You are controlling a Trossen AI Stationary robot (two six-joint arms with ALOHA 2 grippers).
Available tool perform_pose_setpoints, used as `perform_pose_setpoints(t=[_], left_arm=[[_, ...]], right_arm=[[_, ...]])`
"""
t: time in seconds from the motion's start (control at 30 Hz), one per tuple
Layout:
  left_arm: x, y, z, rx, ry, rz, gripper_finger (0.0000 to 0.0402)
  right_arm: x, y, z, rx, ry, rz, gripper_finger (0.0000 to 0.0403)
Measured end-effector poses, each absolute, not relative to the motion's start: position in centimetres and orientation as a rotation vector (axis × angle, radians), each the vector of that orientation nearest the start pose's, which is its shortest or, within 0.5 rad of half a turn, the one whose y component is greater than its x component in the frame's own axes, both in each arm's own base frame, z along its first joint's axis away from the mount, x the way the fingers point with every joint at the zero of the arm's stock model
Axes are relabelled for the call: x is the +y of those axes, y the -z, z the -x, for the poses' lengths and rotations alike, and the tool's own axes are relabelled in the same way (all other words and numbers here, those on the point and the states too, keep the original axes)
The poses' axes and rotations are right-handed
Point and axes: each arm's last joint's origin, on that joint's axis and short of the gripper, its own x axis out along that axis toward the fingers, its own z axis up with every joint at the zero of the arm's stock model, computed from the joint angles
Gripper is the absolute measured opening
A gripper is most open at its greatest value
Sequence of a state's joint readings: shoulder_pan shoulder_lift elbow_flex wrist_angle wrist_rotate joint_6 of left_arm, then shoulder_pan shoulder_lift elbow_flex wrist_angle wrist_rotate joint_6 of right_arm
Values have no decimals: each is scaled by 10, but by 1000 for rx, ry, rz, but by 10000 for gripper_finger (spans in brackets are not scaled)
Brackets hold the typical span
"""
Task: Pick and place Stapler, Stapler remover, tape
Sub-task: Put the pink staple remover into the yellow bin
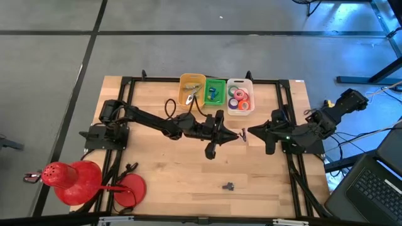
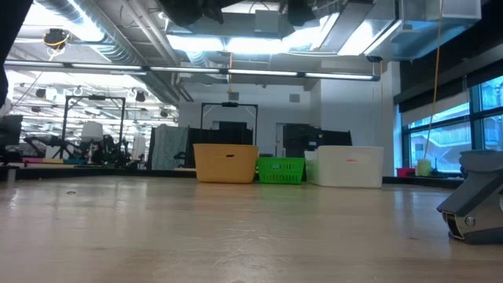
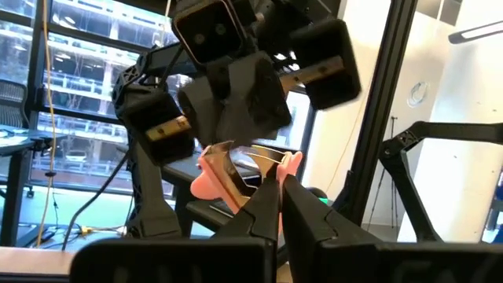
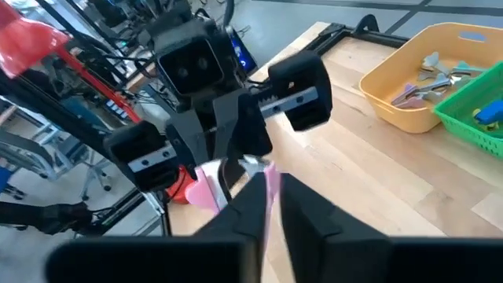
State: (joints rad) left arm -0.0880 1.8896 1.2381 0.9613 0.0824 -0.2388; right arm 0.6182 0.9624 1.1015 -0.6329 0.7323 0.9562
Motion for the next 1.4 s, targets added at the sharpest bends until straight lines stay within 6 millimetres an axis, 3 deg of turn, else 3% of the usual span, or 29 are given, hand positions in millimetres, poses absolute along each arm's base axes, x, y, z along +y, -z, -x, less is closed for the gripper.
perform_pose_setpoints(t=[0.27,0.4,0.6,0.77,0.87,1.03,1.2,1.4], left_arm=[[-36,-280,-425,-256,196,237,2],[-20,-280,-421,-100,151,191,2],[37,-279,-390,425,-85,34,2],[109,-259,-359,777,-248,12,2],[148,-246,-339,895,-327,64,2],[198,-238,-315,921,-363,129,2],[226,-218,-302,968,-363,207,1],[234,-193,-307,1028,-322,158,1]], right_arm=[[74,-382,-137,259,262,-644,142],[61,-380,-119,293,291,-664,178],[50,-376,-105,321,337,-686,187],[48,-376,-105,257,426,-642,188],[47,-377,-105,235,450,-636,188],[45,-377,-105,208,480,-635,188],[41,-378,-107,184,519,-653,188],[37,-378,-110,182,543,-668,188]])
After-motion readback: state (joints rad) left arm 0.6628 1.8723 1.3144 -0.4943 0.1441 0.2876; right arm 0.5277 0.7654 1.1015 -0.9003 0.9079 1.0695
